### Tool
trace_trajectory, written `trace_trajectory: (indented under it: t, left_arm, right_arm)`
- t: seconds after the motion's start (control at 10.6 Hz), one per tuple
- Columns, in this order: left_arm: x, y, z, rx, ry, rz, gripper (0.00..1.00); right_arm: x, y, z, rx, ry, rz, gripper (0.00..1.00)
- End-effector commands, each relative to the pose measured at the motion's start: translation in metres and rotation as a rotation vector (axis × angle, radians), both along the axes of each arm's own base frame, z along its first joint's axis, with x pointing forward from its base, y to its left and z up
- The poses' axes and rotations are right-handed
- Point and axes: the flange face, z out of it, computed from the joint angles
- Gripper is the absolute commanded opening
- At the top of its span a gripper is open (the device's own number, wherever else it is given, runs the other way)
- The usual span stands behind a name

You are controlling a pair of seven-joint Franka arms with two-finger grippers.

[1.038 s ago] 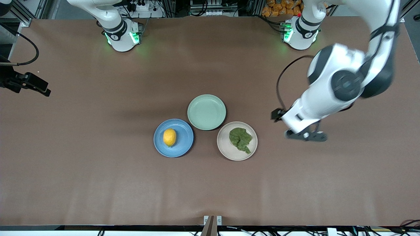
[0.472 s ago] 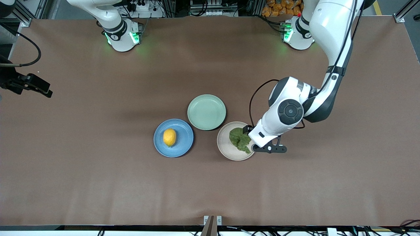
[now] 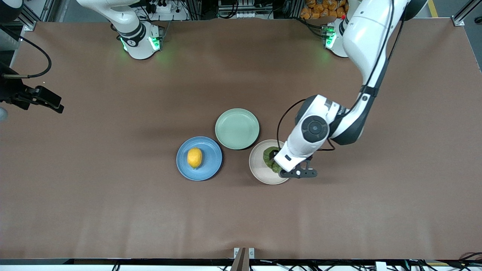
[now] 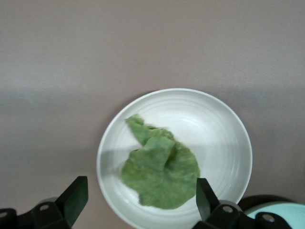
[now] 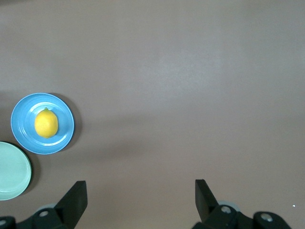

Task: Pick lemon and lettuce from blue and beige plates
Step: 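Grasp the lettuce with the left gripper while the right gripper reaches the lemon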

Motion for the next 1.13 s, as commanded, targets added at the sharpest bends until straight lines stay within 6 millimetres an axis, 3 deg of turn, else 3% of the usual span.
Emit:
trace_trajectory:
  t: [0.0,0.38,0.57,0.85,1.04]
  left_arm:
    - [0.006,-0.001,-0.017,0.021,-0.033,0.019,1.00]
    - [0.008,-0.001,-0.033,0.068,-0.082,-0.035,1.00]
    - [0.001,-0.012,-0.042,0.075,-0.084,-0.058,1.00]
    - [-0.012,-0.026,-0.061,0.092,-0.066,-0.073,1.00]
    - [-0.022,-0.037,-0.078,0.100,-0.049,-0.083,1.00]
  right_arm:
    - [0.003,0.009,-0.005,0.012,-0.006,0.017,1.00]
    - [0.003,0.018,-0.033,0.056,0.041,0.017,1.00]
    - [0.007,0.037,-0.057,0.058,0.035,0.030,1.00]
    - [0.017,0.072,-0.098,0.075,0.040,0.021,1.00]
    - [0.025,0.093,-0.141,0.112,0.042,0.023,1.00]
